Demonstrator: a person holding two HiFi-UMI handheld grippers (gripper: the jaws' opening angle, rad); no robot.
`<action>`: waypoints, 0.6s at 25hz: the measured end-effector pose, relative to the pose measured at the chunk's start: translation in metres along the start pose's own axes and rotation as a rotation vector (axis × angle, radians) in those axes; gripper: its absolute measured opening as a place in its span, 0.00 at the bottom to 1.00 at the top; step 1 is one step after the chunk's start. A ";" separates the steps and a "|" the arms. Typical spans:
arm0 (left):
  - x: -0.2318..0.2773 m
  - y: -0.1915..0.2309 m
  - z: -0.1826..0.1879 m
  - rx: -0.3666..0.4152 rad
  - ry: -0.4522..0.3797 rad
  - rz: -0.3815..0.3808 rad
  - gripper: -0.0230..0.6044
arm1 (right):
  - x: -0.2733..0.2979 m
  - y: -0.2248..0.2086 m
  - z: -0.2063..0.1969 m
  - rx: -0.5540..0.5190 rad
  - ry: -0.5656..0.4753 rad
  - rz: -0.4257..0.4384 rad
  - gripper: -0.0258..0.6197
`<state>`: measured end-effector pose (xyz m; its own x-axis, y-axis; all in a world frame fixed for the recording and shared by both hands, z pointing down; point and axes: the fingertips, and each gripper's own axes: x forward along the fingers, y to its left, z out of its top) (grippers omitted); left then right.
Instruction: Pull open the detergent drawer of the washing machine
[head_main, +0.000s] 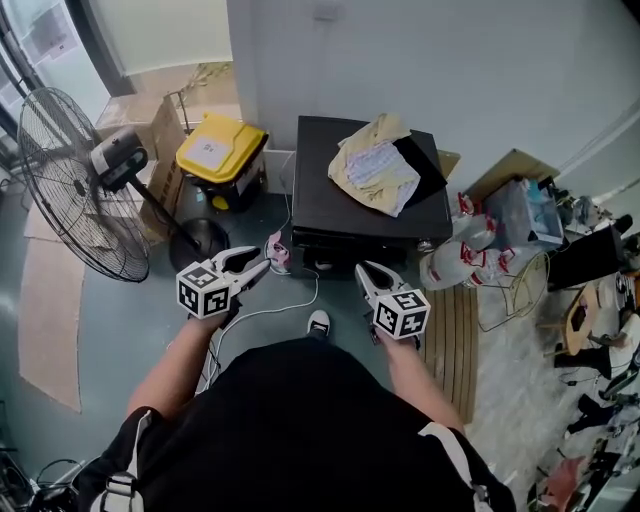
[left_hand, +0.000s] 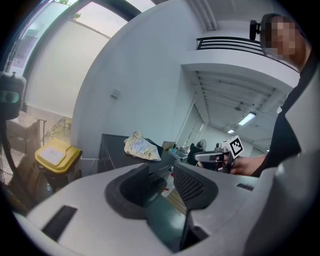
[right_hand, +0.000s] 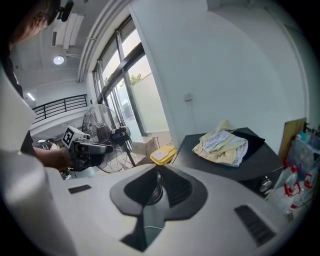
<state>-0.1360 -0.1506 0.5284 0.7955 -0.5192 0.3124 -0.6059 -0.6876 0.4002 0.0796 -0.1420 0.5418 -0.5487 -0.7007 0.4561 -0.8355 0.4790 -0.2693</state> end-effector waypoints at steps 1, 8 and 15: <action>0.003 0.002 0.003 0.000 -0.001 0.001 0.29 | 0.002 -0.003 0.002 0.001 0.001 0.003 0.10; 0.022 0.009 0.012 -0.006 0.003 0.008 0.29 | 0.009 -0.023 0.008 0.002 0.015 0.006 0.10; 0.042 0.017 0.009 -0.020 0.019 0.014 0.29 | 0.021 -0.043 0.006 0.007 0.039 0.014 0.10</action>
<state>-0.1127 -0.1884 0.5407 0.7871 -0.5185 0.3341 -0.6168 -0.6699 0.4133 0.1036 -0.1806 0.5582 -0.5585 -0.6729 0.4850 -0.8283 0.4843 -0.2818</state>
